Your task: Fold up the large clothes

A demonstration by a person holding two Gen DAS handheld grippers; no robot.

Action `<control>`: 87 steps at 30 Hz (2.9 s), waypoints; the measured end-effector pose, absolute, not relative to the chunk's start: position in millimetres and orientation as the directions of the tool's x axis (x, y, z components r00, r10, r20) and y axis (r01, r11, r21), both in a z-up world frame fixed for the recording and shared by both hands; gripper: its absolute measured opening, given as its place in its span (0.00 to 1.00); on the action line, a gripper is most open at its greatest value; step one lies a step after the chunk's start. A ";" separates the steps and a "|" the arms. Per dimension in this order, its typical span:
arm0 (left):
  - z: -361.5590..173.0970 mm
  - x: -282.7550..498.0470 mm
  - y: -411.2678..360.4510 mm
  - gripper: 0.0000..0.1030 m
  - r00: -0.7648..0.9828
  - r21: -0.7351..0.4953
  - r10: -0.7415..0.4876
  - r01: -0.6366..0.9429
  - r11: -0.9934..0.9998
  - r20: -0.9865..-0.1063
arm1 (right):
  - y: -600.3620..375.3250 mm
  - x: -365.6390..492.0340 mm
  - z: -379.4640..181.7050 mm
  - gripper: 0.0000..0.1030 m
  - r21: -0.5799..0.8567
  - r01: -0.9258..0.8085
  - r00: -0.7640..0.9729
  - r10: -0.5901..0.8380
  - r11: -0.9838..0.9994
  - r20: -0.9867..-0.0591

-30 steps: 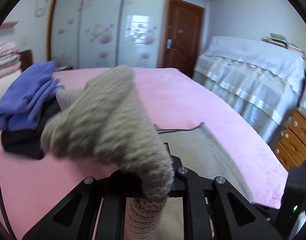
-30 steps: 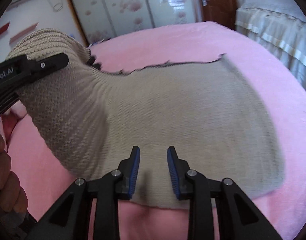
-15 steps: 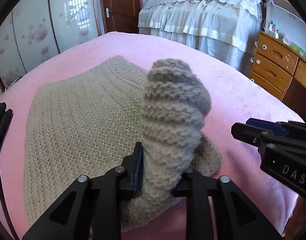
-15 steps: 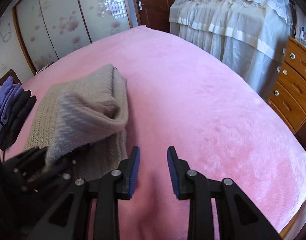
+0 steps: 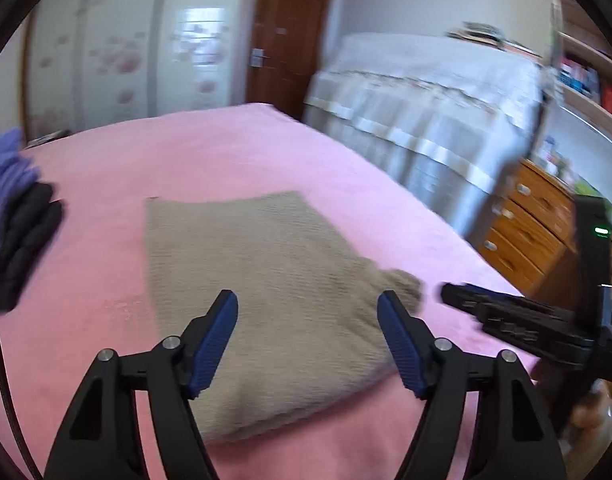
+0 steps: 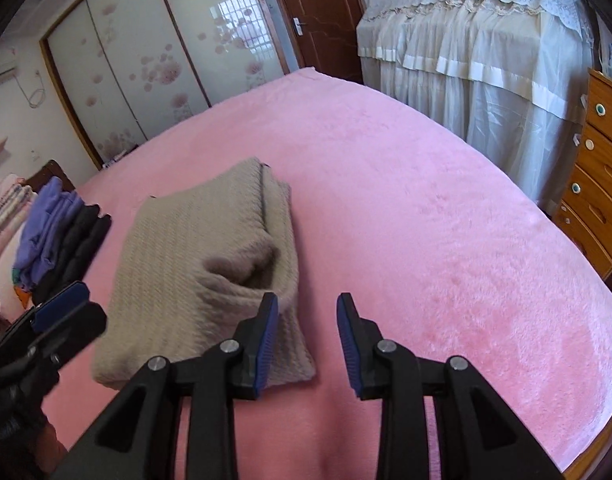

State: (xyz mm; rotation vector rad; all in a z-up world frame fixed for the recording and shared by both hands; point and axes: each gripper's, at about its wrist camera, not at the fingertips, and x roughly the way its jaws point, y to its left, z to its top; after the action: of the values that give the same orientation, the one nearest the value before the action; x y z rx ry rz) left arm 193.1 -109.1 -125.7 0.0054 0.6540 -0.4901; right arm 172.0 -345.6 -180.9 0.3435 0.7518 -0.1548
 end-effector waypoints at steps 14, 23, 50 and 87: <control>-214.7 224.7 -77.8 0.70 0.605 -0.009 -0.119 0.182 0.983 -0.787 | -289.7 210.9 -174.1 0.26 0.148 0.102 0.699 0.035 0.984 -0.715; -243.5 244.4 -75.6 0.71 0.560 -0.038 -0.143 0.196 0.980 -0.816 | -327.7 192.3 -235.9 0.15 0.253 0.255 0.559 0.071 0.933 -0.826; -113.8 260.1 -45.9 0.84 0.602 -0.212 -0.334 0.266 0.940 -0.725 | -334.6 179.0 -137.7 0.60 0.226 0.146 0.707 0.058 0.963 -0.705; -289.7 409.1 -74.8 1.00 0.226 -0.572 -0.618 0.239 0.785 -0.753 | -371.1 352.7 -293.1 0.93 0.587 0.005 0.340 0.550 0.810 -0.763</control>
State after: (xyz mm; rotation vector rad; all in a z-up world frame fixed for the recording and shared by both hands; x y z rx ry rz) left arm 409.1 -74.8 -289.7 -0.3704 1.2076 -0.6092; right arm 352.7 -371.1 -293.1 0.5488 1.1836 0.3787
